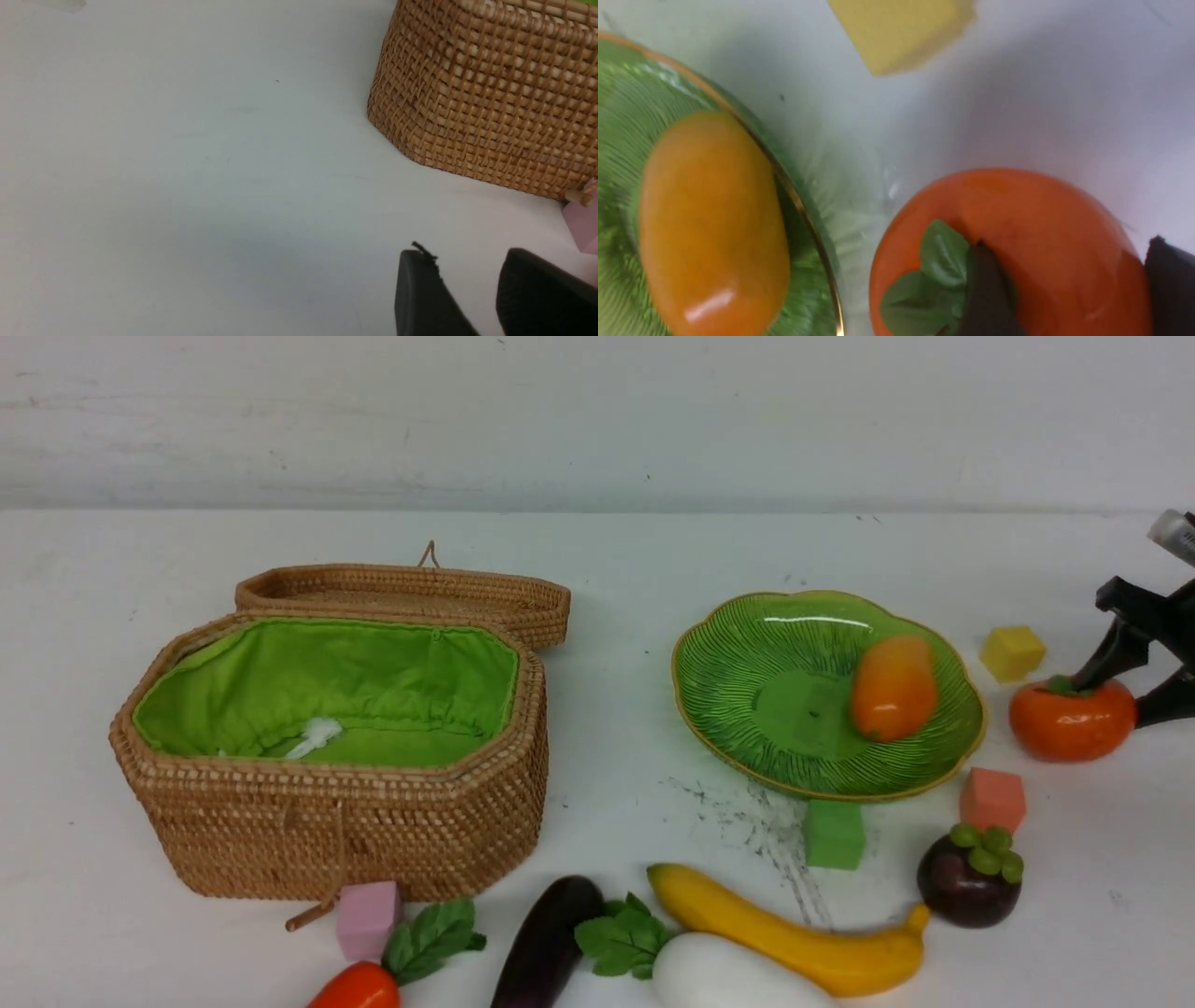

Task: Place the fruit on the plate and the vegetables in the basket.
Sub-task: Grab a tomato with your right arm and place it on the plate on the right.

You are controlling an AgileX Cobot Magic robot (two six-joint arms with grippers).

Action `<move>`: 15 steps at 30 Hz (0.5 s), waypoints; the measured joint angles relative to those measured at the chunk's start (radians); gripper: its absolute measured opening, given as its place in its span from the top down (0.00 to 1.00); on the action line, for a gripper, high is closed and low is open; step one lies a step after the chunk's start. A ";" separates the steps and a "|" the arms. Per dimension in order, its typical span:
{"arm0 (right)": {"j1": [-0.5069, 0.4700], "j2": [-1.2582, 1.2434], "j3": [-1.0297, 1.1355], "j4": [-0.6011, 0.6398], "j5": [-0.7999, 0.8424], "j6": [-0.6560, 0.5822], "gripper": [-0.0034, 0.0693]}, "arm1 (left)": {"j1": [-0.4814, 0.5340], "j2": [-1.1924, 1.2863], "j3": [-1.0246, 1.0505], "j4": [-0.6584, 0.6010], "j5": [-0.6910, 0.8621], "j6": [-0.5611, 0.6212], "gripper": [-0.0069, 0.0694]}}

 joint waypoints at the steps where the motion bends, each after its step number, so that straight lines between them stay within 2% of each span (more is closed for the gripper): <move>1: 0.000 -0.023 0.000 -0.003 0.000 0.002 0.37 | 0.000 0.000 0.000 0.000 0.000 0.000 0.60; 8: 0.015 -0.202 0.000 0.068 0.005 0.007 0.37 | 0.000 0.000 0.000 0.000 0.000 0.000 0.60; 15: 0.186 -0.267 0.000 0.092 0.014 0.006 0.37 | 0.000 0.000 0.000 0.000 0.000 0.000 0.60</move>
